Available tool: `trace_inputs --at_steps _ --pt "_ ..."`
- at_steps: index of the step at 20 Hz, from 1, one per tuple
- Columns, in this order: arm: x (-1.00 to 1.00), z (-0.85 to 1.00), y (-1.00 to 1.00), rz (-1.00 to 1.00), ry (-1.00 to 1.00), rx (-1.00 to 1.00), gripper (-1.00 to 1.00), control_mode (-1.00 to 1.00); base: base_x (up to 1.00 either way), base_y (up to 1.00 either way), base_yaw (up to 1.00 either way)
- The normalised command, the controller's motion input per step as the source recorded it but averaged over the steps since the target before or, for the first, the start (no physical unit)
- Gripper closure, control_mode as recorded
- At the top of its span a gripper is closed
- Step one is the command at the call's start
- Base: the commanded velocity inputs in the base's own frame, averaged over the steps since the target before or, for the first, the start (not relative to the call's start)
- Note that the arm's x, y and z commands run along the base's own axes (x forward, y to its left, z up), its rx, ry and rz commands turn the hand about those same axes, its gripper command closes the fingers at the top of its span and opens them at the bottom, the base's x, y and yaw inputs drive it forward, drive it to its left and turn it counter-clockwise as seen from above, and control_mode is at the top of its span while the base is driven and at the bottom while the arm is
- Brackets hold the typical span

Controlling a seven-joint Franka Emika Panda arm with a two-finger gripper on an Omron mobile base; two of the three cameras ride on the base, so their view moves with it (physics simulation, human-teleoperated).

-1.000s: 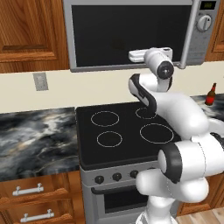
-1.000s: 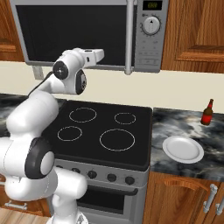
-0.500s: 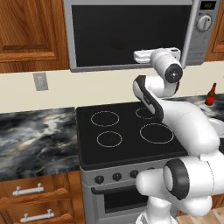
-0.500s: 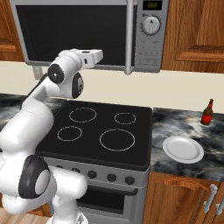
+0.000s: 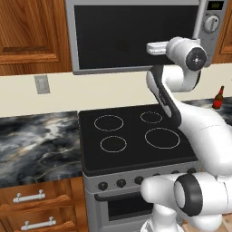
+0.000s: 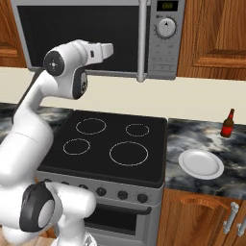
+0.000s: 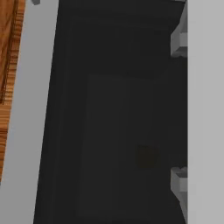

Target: Pick the cheese from the counter and place it in the microwave. Then turn on the microwave.

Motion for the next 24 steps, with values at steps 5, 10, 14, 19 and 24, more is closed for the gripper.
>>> trace_inputs --at_steps 5,10,14,19,24 --pt "-0.48 0.09 -0.23 0.00 0.04 0.00 -1.00 -1.00 0.00 0.00 0.00" --pt "-0.38 -0.01 -0.36 0.00 0.00 0.00 -1.00 -1.00 0.00 0.00 0.00" --pt "-0.29 -0.09 -0.40 0.02 0.00 0.00 -1.00 -1.00 0.00 0.00 0.00" --pt "-0.22 -0.09 -0.37 0.04 0.00 0.00 -1.00 -1.00 0.00 0.00 0.00" --pt "-0.17 -0.09 -0.37 0.03 0.00 0.00 -1.00 -1.00 0.00 0.00 0.00"
